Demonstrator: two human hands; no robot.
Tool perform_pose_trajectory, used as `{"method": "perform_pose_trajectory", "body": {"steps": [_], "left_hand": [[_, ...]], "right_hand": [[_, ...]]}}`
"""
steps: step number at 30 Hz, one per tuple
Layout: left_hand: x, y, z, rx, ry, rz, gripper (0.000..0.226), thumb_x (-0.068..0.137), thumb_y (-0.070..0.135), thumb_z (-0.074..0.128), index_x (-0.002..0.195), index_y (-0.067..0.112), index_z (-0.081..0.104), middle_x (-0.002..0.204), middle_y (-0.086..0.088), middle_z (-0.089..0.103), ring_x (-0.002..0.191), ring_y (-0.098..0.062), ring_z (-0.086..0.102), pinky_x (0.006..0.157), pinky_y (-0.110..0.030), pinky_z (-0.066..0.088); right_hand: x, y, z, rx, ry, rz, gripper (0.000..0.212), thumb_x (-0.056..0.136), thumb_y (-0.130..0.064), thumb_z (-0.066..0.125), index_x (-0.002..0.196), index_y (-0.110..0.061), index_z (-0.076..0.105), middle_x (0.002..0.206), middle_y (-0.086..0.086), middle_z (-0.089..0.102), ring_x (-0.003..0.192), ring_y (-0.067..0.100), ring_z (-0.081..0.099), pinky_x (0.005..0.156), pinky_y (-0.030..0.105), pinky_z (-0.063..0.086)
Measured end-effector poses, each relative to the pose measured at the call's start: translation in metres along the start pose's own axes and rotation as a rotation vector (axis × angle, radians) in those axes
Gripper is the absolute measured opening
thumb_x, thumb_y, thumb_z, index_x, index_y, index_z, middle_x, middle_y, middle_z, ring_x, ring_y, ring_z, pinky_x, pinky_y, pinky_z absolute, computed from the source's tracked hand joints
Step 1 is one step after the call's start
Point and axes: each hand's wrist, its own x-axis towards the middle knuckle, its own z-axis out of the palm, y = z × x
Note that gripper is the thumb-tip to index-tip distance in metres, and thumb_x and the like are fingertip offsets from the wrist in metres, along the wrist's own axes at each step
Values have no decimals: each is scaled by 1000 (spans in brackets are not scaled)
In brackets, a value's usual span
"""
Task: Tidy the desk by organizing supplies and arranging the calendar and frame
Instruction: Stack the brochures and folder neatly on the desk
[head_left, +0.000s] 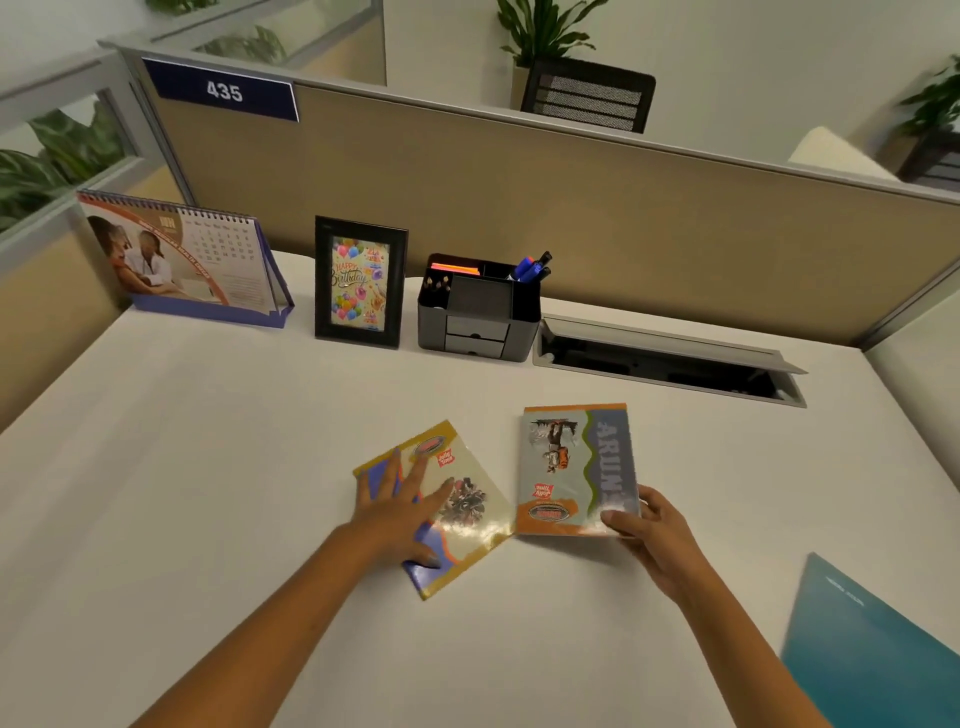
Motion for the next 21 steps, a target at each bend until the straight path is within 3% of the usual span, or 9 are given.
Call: {"method": "perform_pose_trajectory", "body": {"steps": [3, 6, 10, 12, 16, 21], "left_hand": [[1, -12, -6, 84, 82, -107, 115, 66, 79, 53, 144, 36, -20, 147, -8, -40, 134, -38, -34, 106, -67, -2], [2, -18, -6, -34, 112, -273, 131, 59, 81, 56, 145, 19, -21, 153, -10, -27, 142, -35, -18, 111, -60, 6], [4, -26, 1, -267, 192, -185, 131, 65, 64, 70, 146, 8, -17, 158, -8, -10, 145, -30, -6, 117, -42, 11], [3, -28, 2, -413, 226, -89, 129, 67, 48, 77, 145, 8, -18, 157, -8, -13, 145, -28, -4, 116, -35, 12], [-1, -30, 1, -506, 265, 11, 118, 74, 25, 79, 147, 25, -14, 156, -5, -12, 140, -29, 25, 103, -30, 37], [-3, -27, 9, -722, 408, -20, 90, 85, 15, 67, 148, 30, 5, 136, -6, 32, 121, -22, 45, 91, -22, 40]], "right_hand": [[2, -19, -8, 14, 53, -93, 44, 67, -6, 76, 107, -2, 58, 101, 14, 70, 83, 23, 69, 66, 27, 56], [1, -38, -12, 68, 75, -164, 30, 77, -11, 71, 104, -5, 61, 101, 14, 70, 85, 23, 68, 70, 31, 56], [-1, -58, -3, -92, 90, -244, 19, 84, -24, 65, 96, -9, 62, 90, 10, 72, 80, 28, 69, 67, 40, 57], [-1, -63, 10, -196, 71, -285, 19, 84, -26, 66, 92, -10, 65, 86, 9, 73, 78, 28, 70, 70, 40, 58], [2, -69, 44, -406, -65, -327, 16, 86, -27, 65, 89, -12, 67, 81, 5, 73, 72, 22, 71, 63, 30, 55], [25, -61, 95, -767, -221, -390, 20, 84, -36, 65, 86, -17, 69, 83, 1, 71, 75, 17, 68, 68, 34, 53]]}}
